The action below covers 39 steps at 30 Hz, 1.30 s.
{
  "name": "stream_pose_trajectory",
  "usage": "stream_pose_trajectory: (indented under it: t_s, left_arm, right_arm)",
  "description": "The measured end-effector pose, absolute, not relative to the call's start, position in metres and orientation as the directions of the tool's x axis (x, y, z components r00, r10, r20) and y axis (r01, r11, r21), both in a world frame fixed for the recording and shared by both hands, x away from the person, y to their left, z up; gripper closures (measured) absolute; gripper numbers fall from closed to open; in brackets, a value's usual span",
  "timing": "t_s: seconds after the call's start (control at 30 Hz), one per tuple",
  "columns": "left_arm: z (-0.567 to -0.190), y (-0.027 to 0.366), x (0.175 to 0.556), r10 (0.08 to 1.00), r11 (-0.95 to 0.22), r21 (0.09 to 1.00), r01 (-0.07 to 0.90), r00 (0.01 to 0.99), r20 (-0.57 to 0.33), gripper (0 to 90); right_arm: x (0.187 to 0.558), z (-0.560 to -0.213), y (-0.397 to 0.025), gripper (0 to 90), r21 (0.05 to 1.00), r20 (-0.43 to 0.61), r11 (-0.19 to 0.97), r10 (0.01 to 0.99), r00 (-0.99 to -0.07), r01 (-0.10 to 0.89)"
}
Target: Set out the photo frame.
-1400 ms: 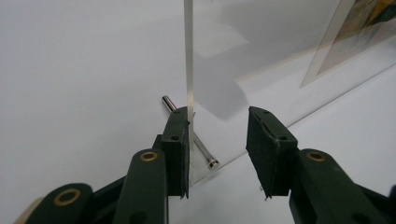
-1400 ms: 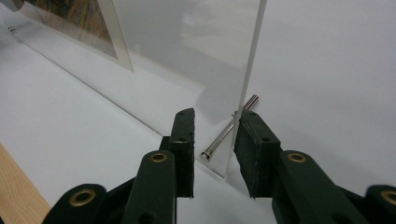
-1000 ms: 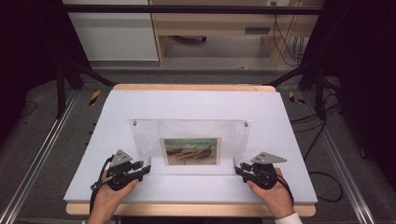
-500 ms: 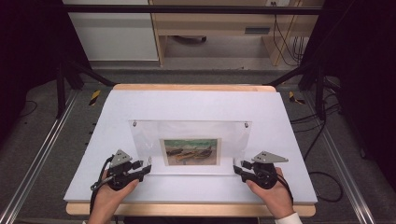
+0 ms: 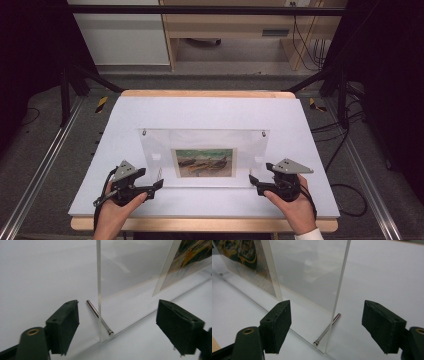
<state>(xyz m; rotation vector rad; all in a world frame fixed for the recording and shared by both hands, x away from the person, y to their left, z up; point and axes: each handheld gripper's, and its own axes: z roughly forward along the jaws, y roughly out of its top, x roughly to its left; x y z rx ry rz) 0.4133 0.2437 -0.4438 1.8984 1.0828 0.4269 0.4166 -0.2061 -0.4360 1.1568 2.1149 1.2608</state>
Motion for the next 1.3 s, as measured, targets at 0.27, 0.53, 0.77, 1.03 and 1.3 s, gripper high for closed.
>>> stream_pose_trajectory:
  t_s: [0.27,0.53,0.77,1.03,1.3]
  left_arm:
    - [-0.439,0.256,0.411,0.816,-0.197,0.851,0.486,0.562,-0.132,8.2]
    - [-0.432,0.273,0.414,0.845,-0.175,0.873,0.456,0.525,-0.105,4.2]
    - [-0.432,0.286,0.416,0.874,-0.15,0.879,0.452,0.476,-0.096,5.4]
    - [-0.433,0.295,0.419,0.9,-0.142,0.877,0.46,0.429,-0.079,6.3]
    - [-0.437,0.304,0.424,0.923,-0.148,0.867,0.476,0.381,-0.051,7.6]
  right_arm:
    - [0.412,-0.428,-0.224,15.4,0.904,0.049,0.203,0.824,-0.564,0.375]
    - [0.409,-0.429,-0.244,15.4,0.905,0.044,0.181,0.86,-0.508,0.384]
    - [0.41,-0.43,-0.255,15.4,0.905,0.043,0.163,0.884,-0.466,0.392]
    - [0.412,-0.432,-0.263,14.9,0.909,0.042,0.138,0.908,-0.416,0.394]
    - [0.415,-0.435,-0.272,14.9,0.906,0.044,0.121,0.927,-0.372,0.407]
